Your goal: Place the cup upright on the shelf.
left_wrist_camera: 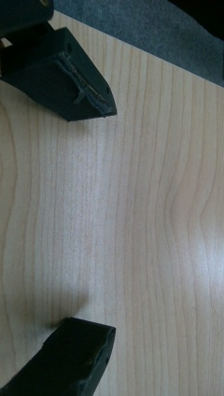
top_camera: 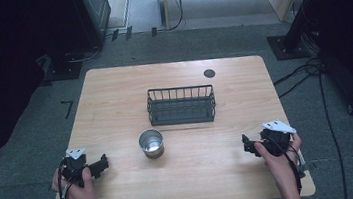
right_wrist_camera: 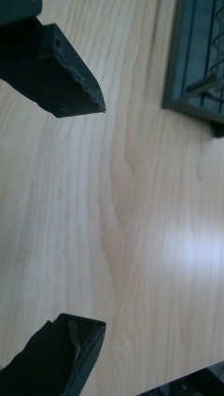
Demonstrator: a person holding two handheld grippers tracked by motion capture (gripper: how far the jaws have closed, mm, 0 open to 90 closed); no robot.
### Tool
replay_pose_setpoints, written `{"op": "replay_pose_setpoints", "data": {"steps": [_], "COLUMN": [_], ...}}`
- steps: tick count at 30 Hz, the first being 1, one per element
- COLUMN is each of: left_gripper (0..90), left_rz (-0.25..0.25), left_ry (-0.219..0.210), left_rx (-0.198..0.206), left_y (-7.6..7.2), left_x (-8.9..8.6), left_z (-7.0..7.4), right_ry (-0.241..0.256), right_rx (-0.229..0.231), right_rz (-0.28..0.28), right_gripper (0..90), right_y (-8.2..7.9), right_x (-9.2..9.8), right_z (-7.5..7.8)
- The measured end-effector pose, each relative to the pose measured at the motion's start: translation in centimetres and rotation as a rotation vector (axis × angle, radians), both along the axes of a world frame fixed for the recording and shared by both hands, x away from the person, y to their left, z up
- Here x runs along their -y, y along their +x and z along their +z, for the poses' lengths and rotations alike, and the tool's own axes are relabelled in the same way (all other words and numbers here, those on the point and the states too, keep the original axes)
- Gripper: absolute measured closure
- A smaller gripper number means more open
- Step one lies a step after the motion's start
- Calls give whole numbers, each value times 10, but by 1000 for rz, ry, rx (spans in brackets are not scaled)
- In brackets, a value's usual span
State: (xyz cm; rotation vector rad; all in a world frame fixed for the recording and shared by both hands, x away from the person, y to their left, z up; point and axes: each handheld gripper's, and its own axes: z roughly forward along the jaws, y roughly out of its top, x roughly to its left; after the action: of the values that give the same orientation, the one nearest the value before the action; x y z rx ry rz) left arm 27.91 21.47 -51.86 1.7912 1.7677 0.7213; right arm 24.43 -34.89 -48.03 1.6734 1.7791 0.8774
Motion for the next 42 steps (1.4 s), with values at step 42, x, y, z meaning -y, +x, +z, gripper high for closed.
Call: {"op": "replay_pose_setpoints", "data": {"steps": [42], "left_gripper": [0], "left_rz": [-2], "left_ry": [-1], "left_rx": [1], "left_y": [0], "left_x": [0], "left_z": [0], "right_ry": [52], "right_rx": [64], "right_rz": [338], "right_gripper": [0], "right_y": [48], "right_x": [-152], "right_z": [39]}}
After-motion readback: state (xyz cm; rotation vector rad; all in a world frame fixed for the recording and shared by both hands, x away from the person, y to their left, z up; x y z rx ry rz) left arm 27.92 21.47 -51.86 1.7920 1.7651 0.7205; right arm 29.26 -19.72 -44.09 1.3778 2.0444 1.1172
